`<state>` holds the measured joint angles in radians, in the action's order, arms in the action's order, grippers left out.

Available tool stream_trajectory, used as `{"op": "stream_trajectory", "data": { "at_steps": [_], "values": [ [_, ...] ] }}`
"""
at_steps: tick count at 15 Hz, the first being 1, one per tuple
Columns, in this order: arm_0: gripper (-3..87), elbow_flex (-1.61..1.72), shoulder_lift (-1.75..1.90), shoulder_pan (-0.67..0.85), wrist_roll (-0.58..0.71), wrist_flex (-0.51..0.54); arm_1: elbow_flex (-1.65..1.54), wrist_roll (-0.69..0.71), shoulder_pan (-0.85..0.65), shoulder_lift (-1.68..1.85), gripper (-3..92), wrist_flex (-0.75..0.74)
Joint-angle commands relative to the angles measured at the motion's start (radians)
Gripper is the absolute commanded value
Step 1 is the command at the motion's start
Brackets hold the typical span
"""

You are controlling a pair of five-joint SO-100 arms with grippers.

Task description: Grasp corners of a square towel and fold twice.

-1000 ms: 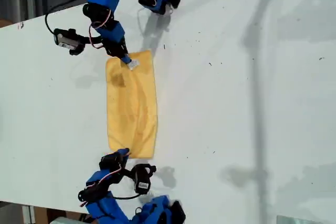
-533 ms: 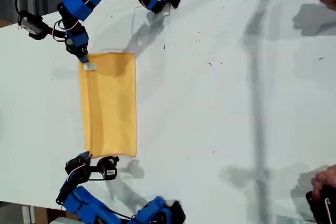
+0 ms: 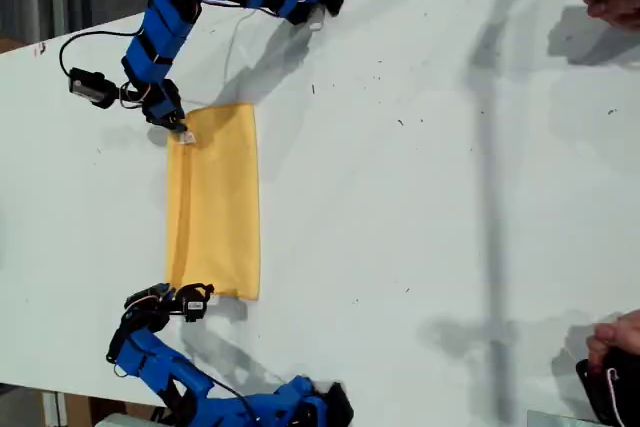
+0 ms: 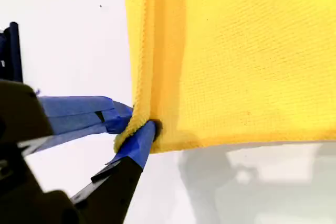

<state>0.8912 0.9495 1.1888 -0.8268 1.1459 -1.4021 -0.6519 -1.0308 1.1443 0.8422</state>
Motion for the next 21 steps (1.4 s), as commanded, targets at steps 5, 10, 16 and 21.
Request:
{"op": "stream_trajectory", "data": {
  "at_steps": [5, 10, 16, 21],
  "values": [
    [-1.6, 0.650, 0.634, -0.169, -0.049, -0.117, -0.583, -0.071, 0.167, 0.640, -0.1, -0.126],
    [-1.6, 1.042, 0.867, -0.273, -0.121, -0.281, -0.847, -0.198, 0.195, 0.776, -0.1, -0.178],
    [-1.6, 1.127, 0.854, -0.337, -0.290, -0.253, -0.992, -0.316, 0.253, 0.890, -0.1, -0.207],
    [-1.6, 1.155, 0.810, -0.402, -0.328, -0.299, -0.996, -0.354, 0.259, 0.844, -0.1, -0.201]
  ]
}}
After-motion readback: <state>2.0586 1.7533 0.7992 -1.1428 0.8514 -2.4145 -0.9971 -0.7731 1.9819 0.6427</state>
